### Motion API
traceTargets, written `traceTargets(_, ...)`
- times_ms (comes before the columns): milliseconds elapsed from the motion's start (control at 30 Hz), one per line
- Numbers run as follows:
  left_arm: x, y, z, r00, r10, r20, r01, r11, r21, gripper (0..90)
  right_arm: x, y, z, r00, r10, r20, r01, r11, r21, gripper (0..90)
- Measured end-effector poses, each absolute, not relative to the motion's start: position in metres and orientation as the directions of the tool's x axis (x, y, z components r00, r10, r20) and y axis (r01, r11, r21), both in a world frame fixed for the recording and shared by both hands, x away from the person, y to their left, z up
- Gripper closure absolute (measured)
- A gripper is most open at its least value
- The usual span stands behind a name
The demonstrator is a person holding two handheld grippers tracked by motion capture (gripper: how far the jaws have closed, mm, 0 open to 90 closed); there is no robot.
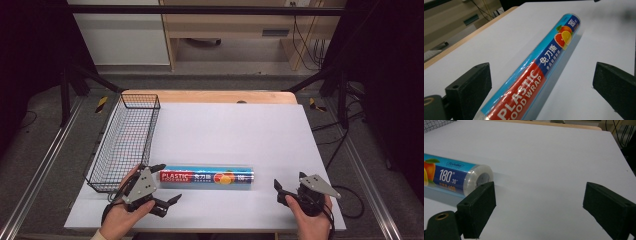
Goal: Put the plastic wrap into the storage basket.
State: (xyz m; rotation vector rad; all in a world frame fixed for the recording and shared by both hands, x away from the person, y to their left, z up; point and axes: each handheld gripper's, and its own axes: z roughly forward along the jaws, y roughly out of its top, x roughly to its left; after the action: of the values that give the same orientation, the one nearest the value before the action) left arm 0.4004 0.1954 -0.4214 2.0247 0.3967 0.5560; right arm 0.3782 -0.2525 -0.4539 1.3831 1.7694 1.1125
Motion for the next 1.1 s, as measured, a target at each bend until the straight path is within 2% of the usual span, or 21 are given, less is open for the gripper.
traceTargets(100,0.406,0.187,-0.414,0.865,0.465,0.190,0.067,-0.482,0.874,2.5,0.379,-0.255,-0.454,-0.254,0.967,0.032,0.436,0.084,0.896,11.4)
traceTargets(200,0.419,0.166,-0.397,0.894,0.381,0.237,0.019,-0.560,0.828,2.3,0.378,-0.257,-0.455,-0.258,0.965,0.046,0.438,0.074,0.896,11.4)
traceTargets(300,0.429,0.154,-0.391,0.915,0.335,0.225,0.014,-0.583,0.812,2.5,0.378,-0.257,-0.455,-0.261,0.964,0.053,0.441,0.070,0.895,11.4)
traceTargets(333,0.437,0.144,-0.387,0.928,0.292,0.232,0.000,-0.622,0.783,2.8,0.378,-0.258,-0.455,-0.261,0.964,0.051,0.437,0.071,0.897,11.4)
traceTargets(533,0.451,0.136,-0.391,0.930,0.290,0.224,0.022,-0.654,0.756,3.4,0.381,-0.258,-0.457,-0.259,0.964,0.057,0.454,0.069,0.888,10.2)
traceTargets(800,0.451,0.134,-0.386,0.928,0.289,0.233,0.022,-0.669,0.743,3.4,0.381,-0.259,-0.457,-0.258,0.966,-0.006,0.464,0.129,0.876,9.6)
traceTargets(1100,0.450,0.139,-0.374,0.920,0.301,0.249,0.017,-0.668,0.744,3.4,0.381,-0.257,-0.458,-0.267,0.963,-0.027,0.477,0.156,0.865,9.7)
